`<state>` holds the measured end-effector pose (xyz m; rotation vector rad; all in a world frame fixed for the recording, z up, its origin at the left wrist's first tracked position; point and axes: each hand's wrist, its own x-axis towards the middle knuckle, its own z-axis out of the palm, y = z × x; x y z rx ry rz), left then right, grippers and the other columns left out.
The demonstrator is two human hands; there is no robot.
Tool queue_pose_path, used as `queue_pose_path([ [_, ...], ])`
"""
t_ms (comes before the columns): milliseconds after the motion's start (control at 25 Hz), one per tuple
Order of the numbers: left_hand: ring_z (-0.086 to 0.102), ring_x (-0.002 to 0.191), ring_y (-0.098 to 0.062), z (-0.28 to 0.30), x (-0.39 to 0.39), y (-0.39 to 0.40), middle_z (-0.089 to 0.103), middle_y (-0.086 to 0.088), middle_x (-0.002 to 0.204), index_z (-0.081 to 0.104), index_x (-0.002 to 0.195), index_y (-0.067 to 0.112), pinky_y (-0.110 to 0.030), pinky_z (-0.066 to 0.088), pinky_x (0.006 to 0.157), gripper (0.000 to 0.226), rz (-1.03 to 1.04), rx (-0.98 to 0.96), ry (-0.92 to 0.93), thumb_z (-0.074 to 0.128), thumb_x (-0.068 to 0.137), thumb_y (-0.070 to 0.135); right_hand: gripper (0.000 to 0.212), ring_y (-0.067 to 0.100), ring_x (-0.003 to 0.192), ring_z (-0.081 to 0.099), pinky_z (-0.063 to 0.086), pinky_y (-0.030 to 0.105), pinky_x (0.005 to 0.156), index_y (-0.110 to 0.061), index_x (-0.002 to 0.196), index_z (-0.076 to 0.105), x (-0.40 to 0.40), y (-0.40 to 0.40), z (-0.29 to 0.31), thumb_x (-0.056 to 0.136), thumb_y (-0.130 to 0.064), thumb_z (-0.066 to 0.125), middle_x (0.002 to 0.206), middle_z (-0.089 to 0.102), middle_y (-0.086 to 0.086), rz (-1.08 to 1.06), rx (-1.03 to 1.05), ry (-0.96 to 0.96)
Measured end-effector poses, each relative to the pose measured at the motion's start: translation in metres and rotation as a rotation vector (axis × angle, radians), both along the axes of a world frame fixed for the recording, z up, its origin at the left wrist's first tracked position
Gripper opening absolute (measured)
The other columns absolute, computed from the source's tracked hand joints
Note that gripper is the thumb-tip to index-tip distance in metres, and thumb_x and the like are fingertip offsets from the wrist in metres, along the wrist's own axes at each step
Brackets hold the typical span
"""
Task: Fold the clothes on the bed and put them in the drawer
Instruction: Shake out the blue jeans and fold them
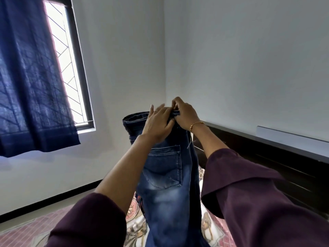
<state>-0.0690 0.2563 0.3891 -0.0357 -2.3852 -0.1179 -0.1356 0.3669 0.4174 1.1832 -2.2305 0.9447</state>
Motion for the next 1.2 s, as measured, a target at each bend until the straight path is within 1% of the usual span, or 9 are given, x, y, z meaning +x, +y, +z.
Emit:
queue_pose_path([
  [80,0.053,0.111,-0.029,-0.006,-0.005,-0.002,0.060,-0.015,0.109,0.052,0.126,0.006,-0.042,0.024,0.110,0.062,-0.032,-0.016,0.056,0.024,0.083,0.040,0.032,0.030,0.085,0.058,0.045,0.032,0.071,-0.011,0.105,0.042,0.004,0.005,-0.005,0.080,0.004,0.054,0.096,0.059,0.013,0.068,-0.055,-0.099],
  [160,0.061,0.079,-0.033,-0.015,-0.013,-0.005,0.063,-0.015,0.085,0.060,0.110,0.003,-0.040,0.046,0.075,0.058,0.029,-0.172,0.152,0.027,0.083,0.042,0.037,0.019,0.082,0.055,0.045,0.020,0.067,-0.015,0.103,0.036,0.003,0.013,-0.012,0.079,0.003,0.059,0.101,0.055,0.008,0.135,-0.115,-0.214],
  [280,0.054,0.038,-0.026,-0.019,-0.021,-0.009,0.055,-0.008,0.049,0.060,0.065,0.007,-0.024,0.035,0.037,0.056,0.160,-0.372,0.228,0.033,0.083,0.053,0.047,0.011,0.088,0.050,0.047,0.015,0.069,-0.015,0.110,0.034,-0.007,0.026,-0.030,0.080,-0.007,0.069,0.109,0.044,0.004,0.220,-0.243,-0.498],
  [440,0.045,0.031,-0.011,0.001,-0.032,-0.010,0.048,0.003,0.040,0.051,0.051,0.016,-0.017,0.029,0.035,0.081,0.303,-0.478,0.182,0.011,0.068,0.084,0.031,0.017,0.095,0.058,0.052,0.034,0.085,-0.005,0.107,0.050,-0.024,0.040,-0.079,0.091,-0.030,0.058,0.105,0.056,0.010,0.279,-0.285,-0.893],
  [520,0.049,0.037,-0.007,0.016,-0.033,-0.006,0.053,0.007,0.046,0.052,0.058,0.017,-0.019,0.035,0.039,0.080,0.360,-0.526,0.108,0.008,0.064,0.084,0.034,0.023,0.095,0.061,0.051,0.036,0.087,-0.002,0.106,0.058,-0.030,0.035,-0.107,0.092,-0.032,0.056,0.103,0.063,0.013,0.238,-0.232,-0.900],
  [640,0.060,0.064,-0.014,0.040,-0.034,-0.011,0.062,0.001,0.073,0.055,0.083,0.011,-0.025,0.041,0.056,0.075,0.393,-0.548,0.064,0.030,0.071,0.081,0.015,0.021,0.096,0.059,0.048,0.034,0.089,-0.010,0.096,0.065,-0.045,0.019,-0.128,0.092,-0.023,0.058,0.107,0.057,0.010,0.229,-0.249,-0.810],
  [800,0.060,0.084,-0.025,0.071,-0.027,-0.034,0.063,-0.010,0.095,0.052,0.101,0.005,-0.032,0.038,0.066,0.071,0.433,-0.443,0.113,0.044,0.076,0.071,0.020,0.020,0.099,0.057,0.047,0.035,0.093,-0.002,0.107,0.065,-0.067,-0.003,-0.165,0.088,-0.008,0.061,0.112,0.063,0.017,0.226,0.070,-0.734],
  [1000,0.060,0.073,-0.032,0.066,-0.018,-0.066,0.062,-0.015,0.080,0.056,0.088,0.000,-0.036,0.037,0.057,0.071,0.356,-0.322,0.205,0.055,0.069,0.068,0.031,0.017,0.092,0.057,0.046,0.027,0.082,-0.001,0.116,0.060,-0.065,-0.027,-0.198,0.087,-0.011,0.063,0.114,0.064,0.012,0.107,0.169,-0.882],
  [1200,0.055,0.062,-0.026,0.039,0.001,-0.107,0.059,-0.012,0.070,0.055,0.078,0.000,-0.031,0.033,0.053,0.065,0.391,-0.133,0.338,0.061,0.068,0.064,0.035,0.033,0.110,0.057,0.041,0.031,0.087,0.001,0.118,0.059,-0.085,-0.048,-0.197,0.094,-0.024,0.054,0.119,0.061,0.020,-0.118,0.281,-0.694],
])
